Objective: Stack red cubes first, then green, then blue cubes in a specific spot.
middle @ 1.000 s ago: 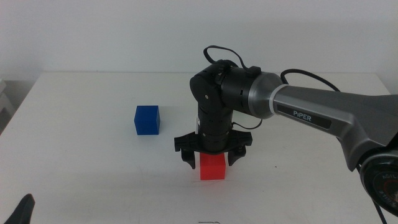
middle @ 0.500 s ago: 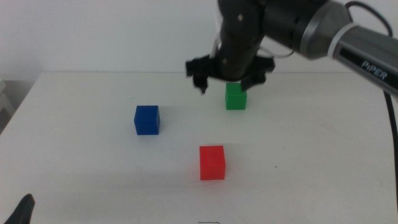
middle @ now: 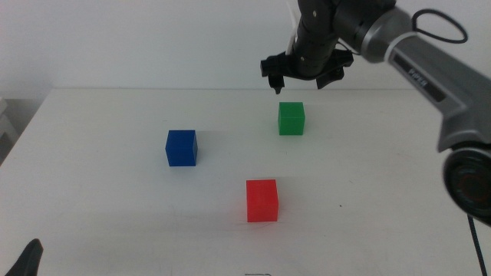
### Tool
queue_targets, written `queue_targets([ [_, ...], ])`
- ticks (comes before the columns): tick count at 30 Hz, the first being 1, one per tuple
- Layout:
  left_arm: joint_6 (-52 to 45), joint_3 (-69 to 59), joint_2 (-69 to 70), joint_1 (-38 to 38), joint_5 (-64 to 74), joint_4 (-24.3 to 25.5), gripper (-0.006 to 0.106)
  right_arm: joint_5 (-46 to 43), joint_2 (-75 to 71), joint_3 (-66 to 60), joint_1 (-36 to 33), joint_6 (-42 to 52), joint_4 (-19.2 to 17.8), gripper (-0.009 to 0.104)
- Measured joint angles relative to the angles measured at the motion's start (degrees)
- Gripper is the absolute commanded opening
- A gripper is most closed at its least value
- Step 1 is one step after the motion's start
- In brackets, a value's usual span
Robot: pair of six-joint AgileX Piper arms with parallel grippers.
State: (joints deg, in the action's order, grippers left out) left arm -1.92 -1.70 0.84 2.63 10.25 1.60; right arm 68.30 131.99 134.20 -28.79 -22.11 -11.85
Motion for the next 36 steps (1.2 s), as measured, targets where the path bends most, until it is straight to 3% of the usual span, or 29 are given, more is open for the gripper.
queue_targets([
  [12, 0.00, 0.00, 0.00, 0.00, 0.00, 0.00, 0.092, -3.11, 8.34, 3.86, 0.85, 1.42, 1.25, 0.094],
  [30, 0.00, 0.00, 0.00, 0.00, 0.00, 0.00, 0.092, -10.03, 13.74, 3.86, 1.26, 0.06, -1.79, 0.093],
  [36, 0.00, 0.00, 0.00, 0.00, 0.00, 0.00, 0.092, -10.16, 14.06, 3.86, 1.26, -0.06, -1.92, 0.082],
])
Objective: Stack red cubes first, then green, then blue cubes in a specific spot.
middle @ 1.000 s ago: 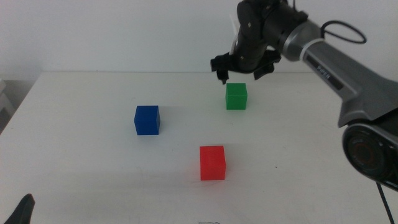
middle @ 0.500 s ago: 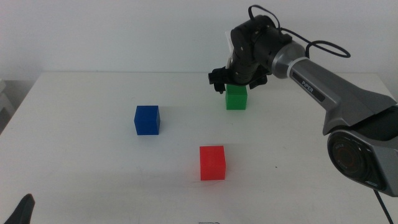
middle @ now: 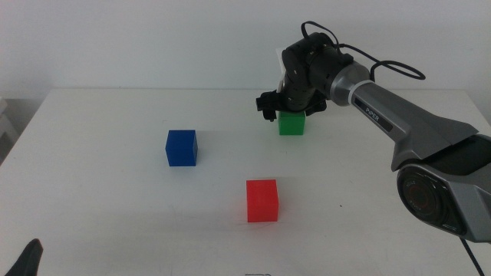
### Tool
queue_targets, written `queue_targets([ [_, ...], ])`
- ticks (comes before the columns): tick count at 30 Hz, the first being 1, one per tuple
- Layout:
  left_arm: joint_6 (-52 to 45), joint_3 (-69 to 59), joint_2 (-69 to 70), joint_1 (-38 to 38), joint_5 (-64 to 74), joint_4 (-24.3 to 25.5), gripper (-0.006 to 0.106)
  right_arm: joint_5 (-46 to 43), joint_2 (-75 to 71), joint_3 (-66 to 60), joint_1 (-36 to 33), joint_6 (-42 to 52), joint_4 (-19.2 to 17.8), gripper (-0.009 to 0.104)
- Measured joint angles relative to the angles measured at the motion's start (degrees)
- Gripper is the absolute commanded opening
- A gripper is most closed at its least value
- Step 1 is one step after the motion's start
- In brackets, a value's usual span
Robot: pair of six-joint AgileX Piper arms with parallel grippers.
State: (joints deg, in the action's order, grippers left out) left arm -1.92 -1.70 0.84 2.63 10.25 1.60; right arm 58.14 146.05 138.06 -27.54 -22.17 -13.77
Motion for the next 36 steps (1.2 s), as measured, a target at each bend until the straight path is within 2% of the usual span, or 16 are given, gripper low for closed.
queue_targets([
  [1, 0.00, 0.00, 0.00, 0.00, 0.00, 0.00, 0.092, 0.05, 0.16, 0.00, 0.00, 0.00, -0.05, 0.060],
  [6, 0.00, 0.00, 0.00, 0.00, 0.00, 0.00, 0.092, 0.19, 0.47, 0.00, 0.02, -0.01, 1.54, 0.026],
  [9, 0.00, 0.00, 0.00, 0.00, 0.00, 0.00, 0.092, 0.19, 0.47, 0.00, 0.02, 0.20, 1.91, 0.000],
  [19, 0.00, 0.00, 0.00, 0.00, 0.00, 0.00, 0.092, 4.70, -3.48, -2.39, -0.37, 0.40, 1.45, -0.001],
  [23, 0.00, 0.00, 0.00, 0.00, 0.00, 0.00, 0.092, 1.53, -11.99, -12.11, -2.28, -2.08, -0.39, -0.001],
  [24, 0.00, 0.00, 0.00, 0.00, 0.00, 0.00, 0.092, -1.27, -17.87, -19.13, -3.71, -4.65, -1.51, -0.001],
  [29, 0.00, 0.00, 0.00, 0.00, 0.00, 0.00, 0.092, -4.64, -30.53, -34.44, -7.39, -11.47, -4.74, -0.001],
  [33, 0.00, 0.00, 0.00, 0.00, 0.00, 0.00, 0.092, -4.90, -36.57, -41.91, -11.79, -17.04, -7.57, -0.001],
  [36, 0.00, 0.00, 0.00, 0.00, 0.00, 0.00, 0.092, -4.83, -38.75, -45.07, -15.27, -20.30, -7.85, -0.001],
])
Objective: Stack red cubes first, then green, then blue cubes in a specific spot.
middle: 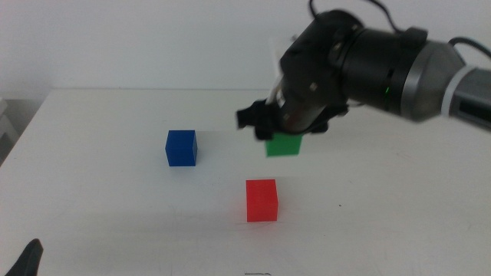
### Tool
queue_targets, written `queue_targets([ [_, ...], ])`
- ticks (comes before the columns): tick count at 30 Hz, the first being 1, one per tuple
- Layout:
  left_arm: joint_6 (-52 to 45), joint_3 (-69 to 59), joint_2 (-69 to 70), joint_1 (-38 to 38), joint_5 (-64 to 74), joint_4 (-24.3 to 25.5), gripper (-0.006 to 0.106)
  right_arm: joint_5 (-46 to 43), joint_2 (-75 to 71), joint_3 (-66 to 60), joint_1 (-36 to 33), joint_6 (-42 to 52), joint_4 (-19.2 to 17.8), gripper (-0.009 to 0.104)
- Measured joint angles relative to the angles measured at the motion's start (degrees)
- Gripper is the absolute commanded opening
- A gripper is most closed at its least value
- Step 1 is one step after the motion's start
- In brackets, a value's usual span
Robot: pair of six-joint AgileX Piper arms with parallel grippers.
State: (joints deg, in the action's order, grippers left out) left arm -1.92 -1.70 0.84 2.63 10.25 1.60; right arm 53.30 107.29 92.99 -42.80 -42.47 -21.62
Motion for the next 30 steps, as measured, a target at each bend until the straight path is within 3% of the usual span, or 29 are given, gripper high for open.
queue_targets([
  [8, 0.00, 0.00, 0.00, 0.00, 0.00, 0.00, 0.092, 0.08, -0.24, -1.83, -6.55, -6.90, -0.21, -0.001],
  [30, 0.00, 0.00, 0.00, 0.00, 0.00, 0.00, 0.092, 2.70, 4.92, -1.94, -6.80, -10.19, -0.91, -0.001],
])
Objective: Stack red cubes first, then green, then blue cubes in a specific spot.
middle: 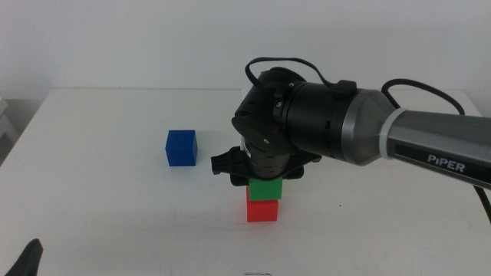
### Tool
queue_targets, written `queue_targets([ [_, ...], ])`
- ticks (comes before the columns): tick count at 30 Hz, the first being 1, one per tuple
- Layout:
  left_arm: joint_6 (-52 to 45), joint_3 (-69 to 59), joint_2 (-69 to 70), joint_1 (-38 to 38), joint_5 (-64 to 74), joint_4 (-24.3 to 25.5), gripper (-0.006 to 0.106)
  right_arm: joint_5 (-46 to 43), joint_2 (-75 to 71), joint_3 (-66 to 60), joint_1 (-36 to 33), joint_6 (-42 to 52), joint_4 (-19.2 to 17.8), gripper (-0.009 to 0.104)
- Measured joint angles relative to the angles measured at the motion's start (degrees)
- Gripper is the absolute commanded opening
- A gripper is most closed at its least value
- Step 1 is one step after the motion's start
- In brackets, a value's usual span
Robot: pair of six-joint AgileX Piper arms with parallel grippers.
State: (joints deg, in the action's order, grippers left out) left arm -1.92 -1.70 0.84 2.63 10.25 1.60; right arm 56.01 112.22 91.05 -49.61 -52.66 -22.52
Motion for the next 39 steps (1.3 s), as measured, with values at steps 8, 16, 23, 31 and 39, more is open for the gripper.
queue_targets([
  [8, 0.00, 0.00, 0.00, 0.00, 0.00, 0.00, 0.092, -1.41, 0.28, 0.00, 0.00, 0.00, 0.00, -0.001],
  [16, 0.00, 0.00, 0.00, 0.00, 0.00, 0.00, 0.092, -0.60, 1.84, 0.00, 0.00, 0.00, 0.00, -0.001],
  [23, 0.00, 0.00, 0.00, 0.00, 0.00, 0.00, 0.092, -0.83, 2.18, 0.00, 0.00, -0.39, -0.15, 0.025],
  [31, 0.00, 0.00, 0.00, 0.00, 0.00, 0.00, 0.092, -0.83, 2.27, 0.00, 0.00, -1.45, -0.15, 0.078],
  [39, 0.00, 0.00, 0.00, 0.00, 0.00, 0.00, 0.092, -1.66, -2.12, -0.06, 1.19, -0.80, 0.37, 0.094],
])
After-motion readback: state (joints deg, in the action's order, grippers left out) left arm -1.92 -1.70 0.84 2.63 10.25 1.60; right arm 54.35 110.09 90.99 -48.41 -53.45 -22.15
